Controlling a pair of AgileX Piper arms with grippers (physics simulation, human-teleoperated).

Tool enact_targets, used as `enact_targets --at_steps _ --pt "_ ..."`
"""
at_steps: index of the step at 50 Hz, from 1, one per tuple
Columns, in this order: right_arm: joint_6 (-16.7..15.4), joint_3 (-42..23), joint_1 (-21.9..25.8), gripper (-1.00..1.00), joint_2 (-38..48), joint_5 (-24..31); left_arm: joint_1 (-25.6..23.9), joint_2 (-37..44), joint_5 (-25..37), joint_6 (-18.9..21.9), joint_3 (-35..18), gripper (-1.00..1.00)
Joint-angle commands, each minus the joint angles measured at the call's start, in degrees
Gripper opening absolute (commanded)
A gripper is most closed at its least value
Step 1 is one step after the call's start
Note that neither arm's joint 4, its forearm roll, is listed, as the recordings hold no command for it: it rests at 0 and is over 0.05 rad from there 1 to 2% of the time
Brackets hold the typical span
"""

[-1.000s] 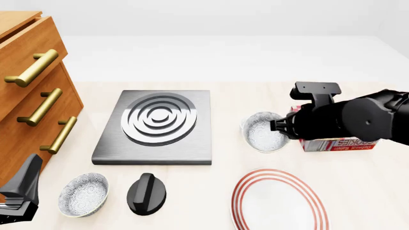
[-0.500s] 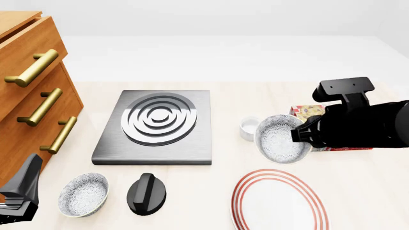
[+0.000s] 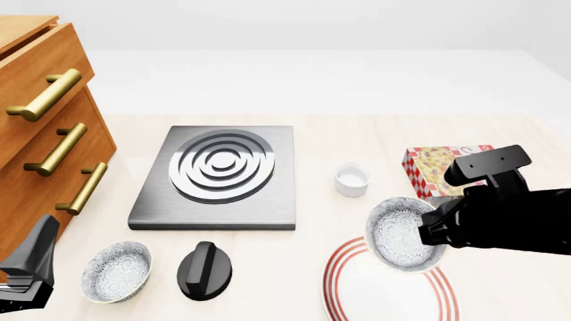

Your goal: Pick the akita bowl between the plate and the ramekin and place it on the plate.

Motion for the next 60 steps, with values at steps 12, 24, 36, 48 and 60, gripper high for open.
enact_targets --at_steps 12,24,36,48,60 --pt "2.01 7.27 3.53 -1.0 4.01 -7.61 0.0 0.0 0.0 0.0 0.0 1.0" --pt "3.18 9.69 5.03 -1.0 7.8 -12.12 0.0 0.0 0.0 0.0 0.0 1.0" --pt "2.51 11.81 1.99 -1.0 10.45 -15.73 0.0 0.0 0.0 0.0 0.0 1.0" --pt "2.01 13.46 1.49 -1.0 13.38 -18.98 0.0 0.0 0.0 0.0 0.0 1.0" --pt "3.2 13.07 3.07 -1.0 15.81 -20.31 0.0 0.0 0.0 0.0 0.0 1.0"
